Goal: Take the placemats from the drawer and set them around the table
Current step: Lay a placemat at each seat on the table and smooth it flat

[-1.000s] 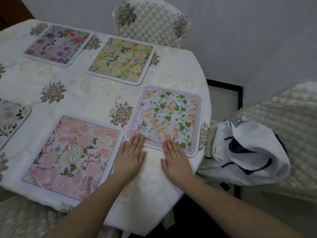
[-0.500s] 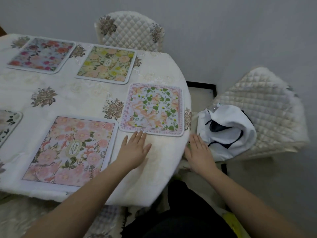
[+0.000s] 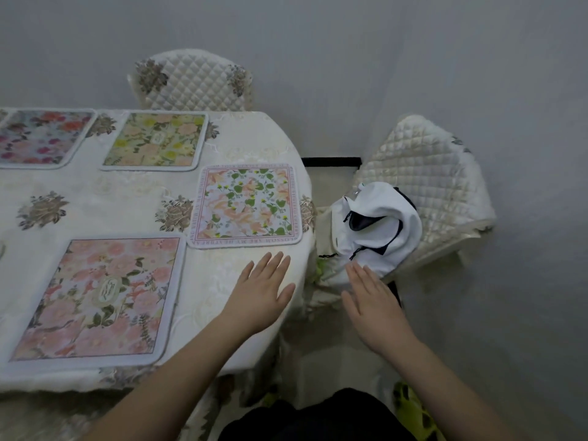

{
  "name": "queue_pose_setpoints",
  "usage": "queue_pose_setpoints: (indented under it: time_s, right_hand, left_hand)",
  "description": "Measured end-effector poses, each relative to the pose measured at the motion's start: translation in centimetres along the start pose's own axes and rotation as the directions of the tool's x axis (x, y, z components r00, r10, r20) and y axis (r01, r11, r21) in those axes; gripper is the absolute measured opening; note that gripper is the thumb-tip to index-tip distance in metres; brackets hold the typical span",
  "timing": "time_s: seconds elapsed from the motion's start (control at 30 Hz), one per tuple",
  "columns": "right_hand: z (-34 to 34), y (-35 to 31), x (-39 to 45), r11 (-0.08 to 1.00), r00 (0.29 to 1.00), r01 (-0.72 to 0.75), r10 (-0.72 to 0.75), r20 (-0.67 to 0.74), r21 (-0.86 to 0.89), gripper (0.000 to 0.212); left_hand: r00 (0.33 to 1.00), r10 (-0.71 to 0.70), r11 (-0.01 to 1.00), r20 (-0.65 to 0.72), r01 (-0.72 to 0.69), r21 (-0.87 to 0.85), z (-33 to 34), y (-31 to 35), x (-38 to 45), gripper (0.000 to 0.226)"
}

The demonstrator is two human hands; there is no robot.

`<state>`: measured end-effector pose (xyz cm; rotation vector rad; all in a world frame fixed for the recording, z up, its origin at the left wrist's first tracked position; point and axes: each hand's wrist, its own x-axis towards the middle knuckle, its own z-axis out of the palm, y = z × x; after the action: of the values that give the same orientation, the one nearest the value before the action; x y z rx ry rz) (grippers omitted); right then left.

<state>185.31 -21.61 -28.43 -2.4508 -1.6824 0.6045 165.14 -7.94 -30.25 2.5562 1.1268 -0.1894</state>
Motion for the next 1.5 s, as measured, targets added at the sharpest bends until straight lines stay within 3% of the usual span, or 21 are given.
queue_pose_setpoints:
  time_s: [0.17, 0.33, 0.73, 0.9, 1.1, 1.3, 1.5]
  right_hand:
    - [0.8, 1.1, -4.5, 0.993, 0.994, -0.089, 0.083, -0.077, -0.083, 0.059]
    - [1.3, 3.3, -9.1, 0.994, 0.999, -0.036, 0.032, -0.035, -0.099, 0.06]
    - [1.8, 7.1, -19.7, 0.999, 0.998, -0.053, 0.053, -0.038, -0.012, 0.06]
    - [2.8, 5.8, -21.9, 0.997, 0.995, -0.07, 0.068, -0.067, -0.042, 0.062]
    - [4.0, 2.1, -24.0, 0.992, 0.993, -0.068, 0.056, -0.106, -0.108, 0.063]
    - [5.7, -4.7, -26.3, 0.991, 0.992, -0.046, 0.03, -0.126, -0.125, 0.062]
    - [7.3, -12.4, -27.2, 0.986, 0.988, 0.077, -0.094, -0.119, -0.145, 0.061]
  left_hand:
    - [1.0, 0.02, 0.998, -0.001, -0.02, 0.054, 0.0, 2.9, -2.5, 0.061]
    - [1.0, -0.025, 0.995, 0.003, 0.024, 0.092, 0.4, 6.3, -6.1, 0.063]
    - [0.997, -0.028, 0.988, -0.076, 0.038, 0.147, 1.8, 15.1, -15.7, 0.063]
    - [0.994, -0.1, 0.979, -0.032, 0.104, 0.172, 1.8, 14.4, -18.6, 0.064]
    - [0.99, -0.109, 0.978, -0.085, 0.122, 0.169, 2.3, 11.9, -22.5, 0.062]
    - [0.989, -0.102, 0.984, -0.109, 0.117, 0.134, 2.5, 6.5, -28.3, 0.062]
    - [0.956, -0.238, 0.956, -0.173, 0.262, 0.135, 2.3, -0.1, -34.9, 0.063]
